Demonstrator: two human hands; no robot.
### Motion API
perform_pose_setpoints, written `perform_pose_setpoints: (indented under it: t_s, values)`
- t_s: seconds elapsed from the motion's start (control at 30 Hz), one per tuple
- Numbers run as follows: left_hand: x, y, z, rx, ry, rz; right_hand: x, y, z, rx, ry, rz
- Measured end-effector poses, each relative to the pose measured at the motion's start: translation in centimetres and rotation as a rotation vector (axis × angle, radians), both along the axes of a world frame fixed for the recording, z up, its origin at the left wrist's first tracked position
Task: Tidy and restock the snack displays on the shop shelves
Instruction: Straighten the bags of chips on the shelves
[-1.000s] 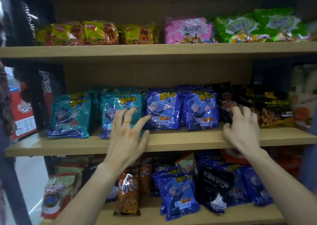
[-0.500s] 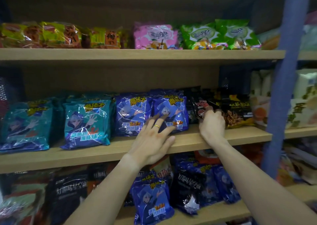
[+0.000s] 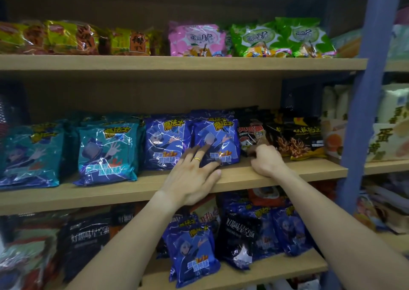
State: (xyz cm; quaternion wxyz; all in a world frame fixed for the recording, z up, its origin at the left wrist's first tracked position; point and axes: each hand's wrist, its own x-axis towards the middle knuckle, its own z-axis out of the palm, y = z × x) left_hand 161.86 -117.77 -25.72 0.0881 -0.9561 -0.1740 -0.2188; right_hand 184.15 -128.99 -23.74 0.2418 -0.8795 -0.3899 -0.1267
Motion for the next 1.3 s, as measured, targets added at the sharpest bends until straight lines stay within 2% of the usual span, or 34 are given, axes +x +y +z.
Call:
perform_pose_setpoints:
  t_s: [0.07, 0.17, 0.27, 0.4, 0.47, 0.53, 0.63, 0.73, 0.8, 0.93, 1.07, 1.17, 1.3]
  values:
    - [-0.1, -0.3, 0.1, 0.001, 0.007, 0.012, -0.7, -0.5, 0.0, 0.037, 0.005, 0.028]
    - [-0.7, -0.9, -0.6, 0.161, -0.095, 0.032, -2.9, -1.9, -1.1, 0.266, -0.139, 0.044]
    - [-1.4, -1.8, -2.5, 0.193, -0.23, 0.027, -6.5, -3.7, -3.1, 0.453, -0.261, 0.168]
    - [-3.2, -3.5, -7.3, 0.218, -0.459, -0.153, -10.2, -7.1, -7.7, 0.742, -0.251, 0.227]
    - [-4.1, -4.3, -11.2, 0.21, -0.489, -0.225, -11.1, -8.6, -11.4, 0.825, -0.213, 0.206]
    - [-4.5, -4.9, -15.6, 0.124, -0.403, -0.192, -11.3, -9.3, -15.9, 0.775, -0.101, 0.17]
    - [-4.5, -5.5, -21.4, -0.034, -0.249, -0.076, -10.7, -9.4, -22.6, 0.598, 0.124, 0.098]
    - [-3.7, -5.8, -24.8, -0.109, -0.181, 0.005, -9.7, -8.5, -26.4, 0.463, 0.2, 0.066]
    - [-3.3, -5.8, -26.2, -0.138, -0.178, 0.048, -9.2, -7.6, -27.3, 0.454, 0.252, 0.027]
    - [-2.8, -5.7, -27.2, -0.124, -0.236, 0.132, -8.4, -5.6, -28.1, 0.508, 0.366, -0.091]
    - [-3.1, -5.5, -28.3, -0.112, -0.359, 0.205, -7.1, -3.2, -28.7, 0.44, 0.418, -0.168]
    - [-3.1, -6.0, -29.7, -0.132, -0.385, 0.213, -5.9, -2.0, -29.0, 0.433, 0.473, -0.134]
    - [-3.1, -7.1, -30.2, -0.265, -0.47, 0.228, -6.2, -3.3, -28.1, 0.618, 0.598, -0.033]
